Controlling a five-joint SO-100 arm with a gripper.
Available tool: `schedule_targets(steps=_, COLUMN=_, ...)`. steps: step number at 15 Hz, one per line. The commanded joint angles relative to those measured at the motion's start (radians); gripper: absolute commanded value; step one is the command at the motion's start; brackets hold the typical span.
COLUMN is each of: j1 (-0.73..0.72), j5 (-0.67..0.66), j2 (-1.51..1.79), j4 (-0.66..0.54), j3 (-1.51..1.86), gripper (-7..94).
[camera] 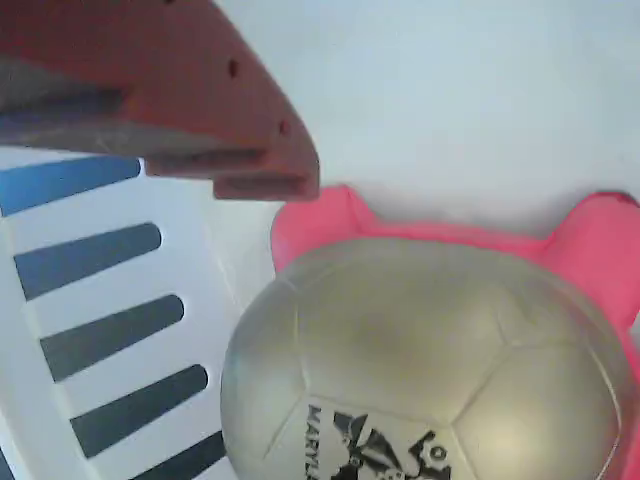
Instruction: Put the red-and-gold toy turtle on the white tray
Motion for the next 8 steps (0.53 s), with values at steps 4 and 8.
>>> schedule_targets(steps=4, j1=0.026, j5=0.06, j2=0.132, j4=-0.072, j3=-0.015, gripper=0)
schedule_targets(steps=8, j1=-0.046, j5=0.213, j2=0.416, j4=-0.187, j3=0.097, gripper=0)
